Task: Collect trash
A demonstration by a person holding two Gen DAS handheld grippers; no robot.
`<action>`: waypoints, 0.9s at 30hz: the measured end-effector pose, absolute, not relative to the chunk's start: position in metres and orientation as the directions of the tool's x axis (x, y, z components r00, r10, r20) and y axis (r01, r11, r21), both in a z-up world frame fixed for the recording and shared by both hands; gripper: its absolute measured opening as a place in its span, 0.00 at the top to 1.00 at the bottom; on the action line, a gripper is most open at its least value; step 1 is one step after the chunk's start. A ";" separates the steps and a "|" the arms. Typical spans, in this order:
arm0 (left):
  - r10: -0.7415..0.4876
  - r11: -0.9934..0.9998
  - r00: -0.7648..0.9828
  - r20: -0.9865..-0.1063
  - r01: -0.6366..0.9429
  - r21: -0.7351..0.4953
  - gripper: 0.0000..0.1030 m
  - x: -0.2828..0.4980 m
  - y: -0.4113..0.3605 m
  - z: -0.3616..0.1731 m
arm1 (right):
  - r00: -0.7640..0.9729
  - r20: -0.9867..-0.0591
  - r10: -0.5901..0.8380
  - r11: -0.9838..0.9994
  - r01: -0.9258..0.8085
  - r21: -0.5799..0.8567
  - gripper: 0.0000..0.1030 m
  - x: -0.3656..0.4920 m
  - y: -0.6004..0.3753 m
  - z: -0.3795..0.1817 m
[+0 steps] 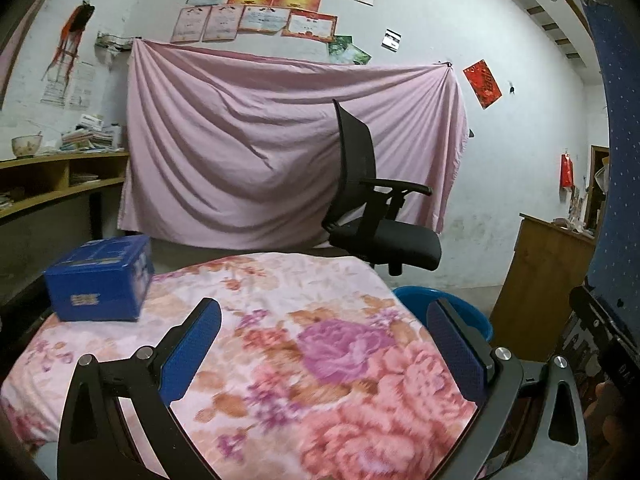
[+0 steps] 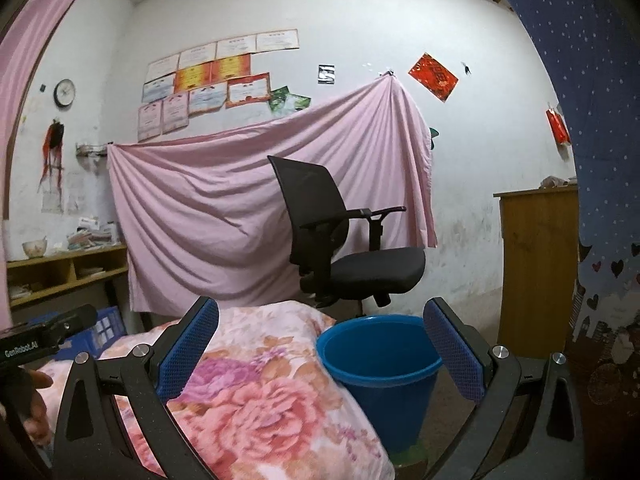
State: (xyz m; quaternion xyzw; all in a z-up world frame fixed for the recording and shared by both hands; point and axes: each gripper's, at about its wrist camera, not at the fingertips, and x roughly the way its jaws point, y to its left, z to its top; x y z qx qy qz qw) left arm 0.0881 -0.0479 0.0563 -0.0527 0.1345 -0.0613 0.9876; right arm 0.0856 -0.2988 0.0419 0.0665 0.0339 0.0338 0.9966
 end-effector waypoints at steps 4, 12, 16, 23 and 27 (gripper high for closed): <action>-0.112 0.991 0.959 -0.259 0.089 -0.100 0.02 0.071 -0.040 0.046 | 0.995 -0.077 0.064 0.991 -0.054 0.120 0.00 0.072 -0.285 0.034; -0.077 0.996 0.973 -0.220 0.065 -0.060 0.02 0.044 -0.034 0.028 | 0.992 -0.104 0.064 0.995 -0.056 0.083 0.00 0.057 -0.263 0.017; -0.073 0.995 0.974 -0.214 0.058 -0.076 0.02 0.039 -0.030 0.021 | 0.992 -0.111 0.067 0.996 -0.061 0.061 0.00 0.053 -0.254 0.010; -0.066 0.996 0.970 -0.233 0.049 -0.078 0.02 0.038 -0.027 0.010 | 0.991 -0.116 0.066 0.997 -0.060 0.051 0.00 0.052 -0.249 0.007; -0.062 0.996 0.971 -0.233 0.045 -0.079 0.02 0.038 -0.026 0.008 | 0.991 -0.118 0.061 0.997 -0.055 0.055 0.00 0.050 -0.248 0.006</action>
